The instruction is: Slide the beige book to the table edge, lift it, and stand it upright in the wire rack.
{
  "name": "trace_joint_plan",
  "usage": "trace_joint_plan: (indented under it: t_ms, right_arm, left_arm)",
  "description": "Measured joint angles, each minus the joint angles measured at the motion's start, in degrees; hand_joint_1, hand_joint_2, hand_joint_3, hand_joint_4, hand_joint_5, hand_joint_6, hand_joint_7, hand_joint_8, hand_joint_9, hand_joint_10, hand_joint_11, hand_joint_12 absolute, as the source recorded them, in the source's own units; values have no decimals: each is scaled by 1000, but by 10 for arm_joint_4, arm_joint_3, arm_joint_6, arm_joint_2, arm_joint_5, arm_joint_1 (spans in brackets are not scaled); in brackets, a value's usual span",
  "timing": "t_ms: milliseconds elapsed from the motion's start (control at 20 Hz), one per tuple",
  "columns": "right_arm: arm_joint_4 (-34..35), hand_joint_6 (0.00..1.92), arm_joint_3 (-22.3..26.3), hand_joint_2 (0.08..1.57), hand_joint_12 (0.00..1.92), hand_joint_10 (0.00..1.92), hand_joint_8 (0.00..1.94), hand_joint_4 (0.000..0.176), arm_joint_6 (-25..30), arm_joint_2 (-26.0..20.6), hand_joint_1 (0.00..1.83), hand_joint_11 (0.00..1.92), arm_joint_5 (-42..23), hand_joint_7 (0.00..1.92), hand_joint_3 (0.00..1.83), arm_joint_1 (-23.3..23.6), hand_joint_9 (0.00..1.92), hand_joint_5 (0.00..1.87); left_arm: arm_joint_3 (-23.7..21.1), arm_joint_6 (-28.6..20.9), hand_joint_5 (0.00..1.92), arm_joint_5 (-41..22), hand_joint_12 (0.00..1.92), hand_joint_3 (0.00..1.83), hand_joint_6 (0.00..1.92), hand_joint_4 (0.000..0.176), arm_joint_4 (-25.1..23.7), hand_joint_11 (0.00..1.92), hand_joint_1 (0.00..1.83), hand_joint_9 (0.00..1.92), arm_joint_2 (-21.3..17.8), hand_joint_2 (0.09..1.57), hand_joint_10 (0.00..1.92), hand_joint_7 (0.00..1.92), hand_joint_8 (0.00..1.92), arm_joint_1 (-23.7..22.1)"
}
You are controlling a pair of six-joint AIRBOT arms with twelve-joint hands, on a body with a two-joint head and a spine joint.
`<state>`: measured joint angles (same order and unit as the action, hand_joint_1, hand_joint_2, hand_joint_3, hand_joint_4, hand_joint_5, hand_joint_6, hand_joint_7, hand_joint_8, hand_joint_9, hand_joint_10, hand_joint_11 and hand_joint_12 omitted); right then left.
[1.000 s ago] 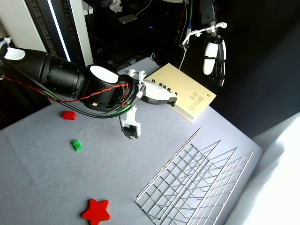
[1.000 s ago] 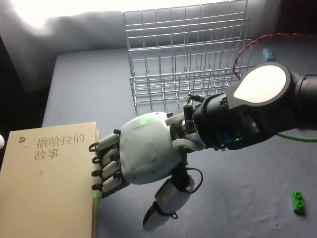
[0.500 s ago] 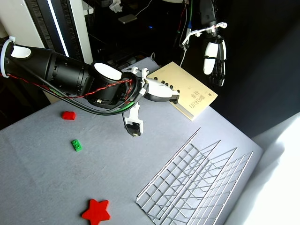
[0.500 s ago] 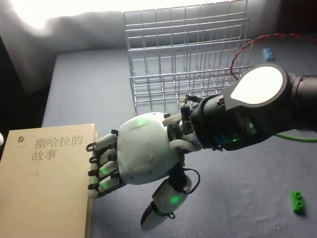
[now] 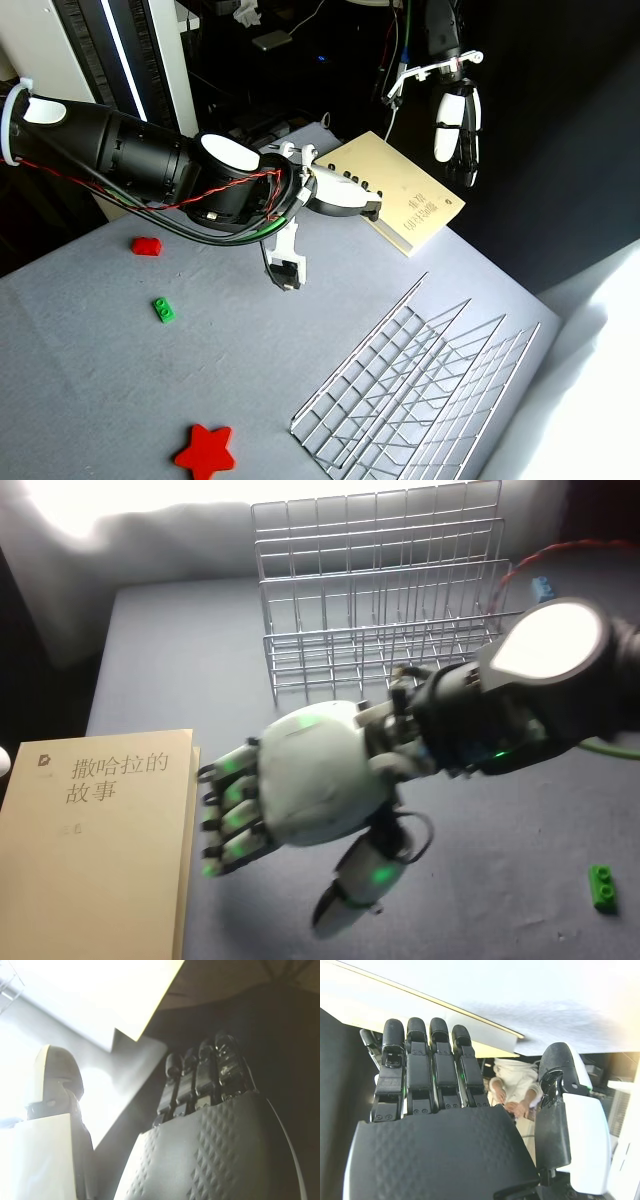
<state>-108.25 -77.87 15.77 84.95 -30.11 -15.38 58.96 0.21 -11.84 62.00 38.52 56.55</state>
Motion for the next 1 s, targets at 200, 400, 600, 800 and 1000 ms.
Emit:
trace_joint_plan:
  t_ms: [200, 400, 600, 800, 1000]
  right_arm:
    - [-2, 6, -1, 1106, 803, 5, 4, 0, -2, -32, 172, 0, 5, 310, 0, 0, 304, 282]
    - [0, 1, -1, 1126, 742, 2, 1, 0, -4, -45, 106, 0, -2, 286, 4, 0, 273, 267]
    - [-2, 5, -1, 1132, 768, 3, 4, 0, -8, -46, 82, 0, -2, 298, 2, 0, 280, 275]
    - [-3, 2, -1, 1137, 717, 1, 1, 0, -13, -41, 74, 0, -2, 279, 2, 9, 264, 257]
    - [-10, 4, -1, 1131, 778, 6, 4, 0, -26, -49, 83, 0, -24, 307, 0, 24, 292, 279]
  left_arm:
    - [-2, 0, 0, 2, 0, 12, 0, 0, 0, 0, 885, 0, -1, 1065, 0, 0, 0, 0]
    - [6, 0, 4, -2, 0, 2, 1, 0, 1, 0, 904, 0, 12, 1050, 0, 0, 0, 0]
    - [32, 0, 1, -9, 0, 2, 0, 0, 0, 0, 935, 0, 42, 1050, 0, 0, 0, 0]
    - [57, 1, 0, -8, 0, 6, 0, 0, 0, 0, 949, 0, 70, 1059, 0, 0, 0, -4]
    - [82, 1, 4, -10, 0, 10, 1, 0, 0, 0, 926, 0, 92, 1090, 0, 0, 0, -5]
